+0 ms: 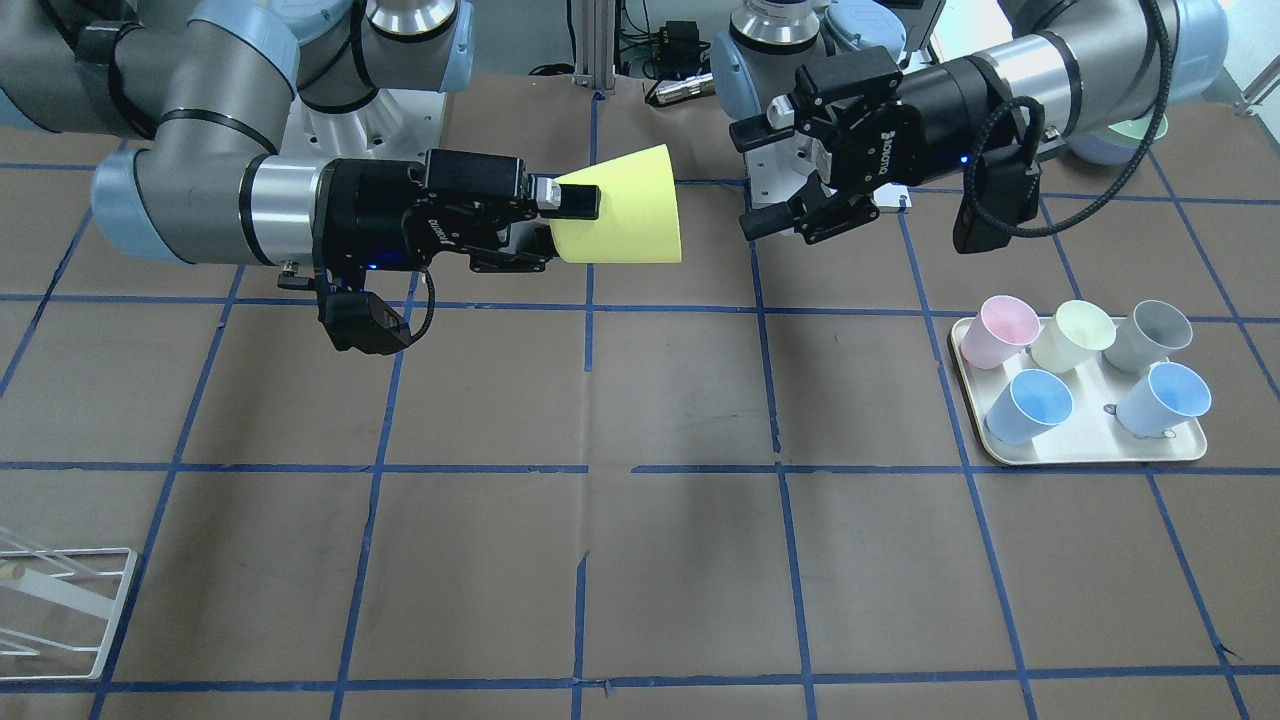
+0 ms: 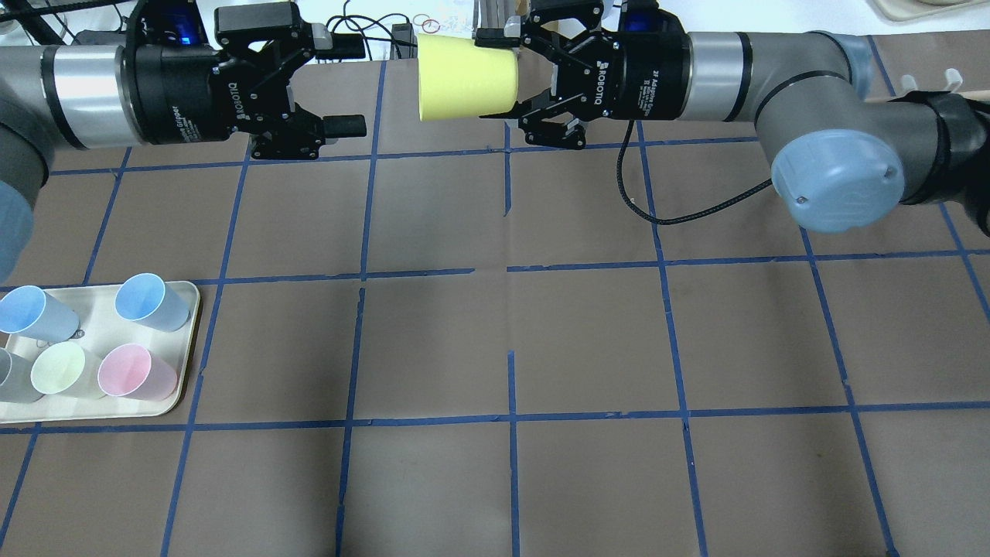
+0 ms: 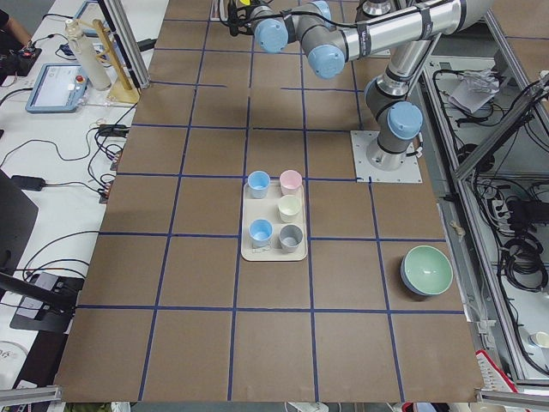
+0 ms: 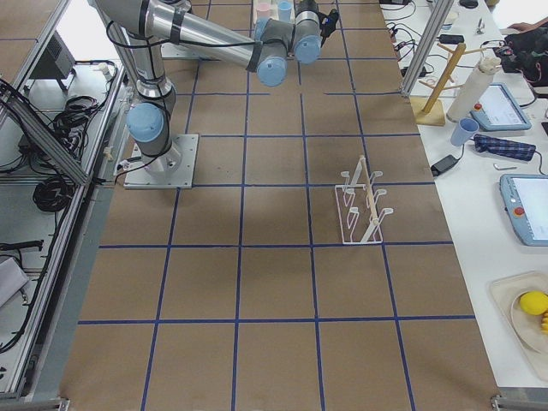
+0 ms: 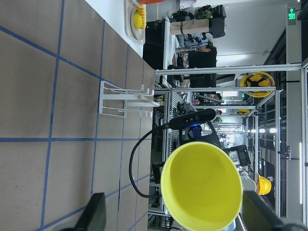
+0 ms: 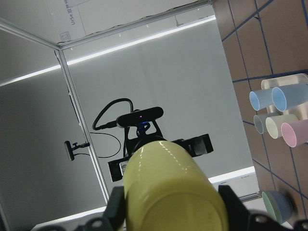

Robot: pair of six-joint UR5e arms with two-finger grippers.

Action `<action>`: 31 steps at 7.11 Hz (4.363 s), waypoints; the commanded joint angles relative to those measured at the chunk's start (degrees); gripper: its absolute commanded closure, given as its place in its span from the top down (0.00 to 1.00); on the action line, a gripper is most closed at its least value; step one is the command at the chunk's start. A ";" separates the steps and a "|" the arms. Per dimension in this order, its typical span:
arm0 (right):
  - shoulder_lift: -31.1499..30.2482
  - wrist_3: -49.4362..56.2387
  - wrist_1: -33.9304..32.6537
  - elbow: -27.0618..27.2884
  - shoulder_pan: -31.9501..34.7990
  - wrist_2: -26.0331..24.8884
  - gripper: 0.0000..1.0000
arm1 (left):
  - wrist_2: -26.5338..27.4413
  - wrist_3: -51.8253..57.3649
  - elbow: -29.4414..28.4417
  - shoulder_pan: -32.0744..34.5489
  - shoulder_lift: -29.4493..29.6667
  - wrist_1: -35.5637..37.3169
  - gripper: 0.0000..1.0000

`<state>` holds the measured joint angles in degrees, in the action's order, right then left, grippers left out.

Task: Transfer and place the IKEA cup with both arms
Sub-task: 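Carry the yellow cup toward the left gripper while the left arm reaches to meet it, then close the left gripper on the yellow cup while the right gripper releases and withdraws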

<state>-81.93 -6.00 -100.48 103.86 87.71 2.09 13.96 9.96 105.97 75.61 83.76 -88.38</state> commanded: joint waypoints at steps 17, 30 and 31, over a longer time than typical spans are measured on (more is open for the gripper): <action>0.19 -5.95 -0.42 -0.77 2.99 0.02 0.45 | -4.12 -1.70 0.11 2.78 -0.44 5.15 0.09; -7.00 -12.18 -0.50 -5.68 -7.84 -55.44 1.00 | 54.01 3.26 -13.07 -4.94 5.88 7.87 0.00; -8.06 -12.02 -0.50 -6.30 -4.60 -65.97 1.00 | 58.94 8.36 -13.16 -6.34 7.19 7.96 0.00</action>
<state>-88.44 -17.64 -101.08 98.58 80.09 -52.17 66.53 13.01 93.17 70.90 89.52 -80.60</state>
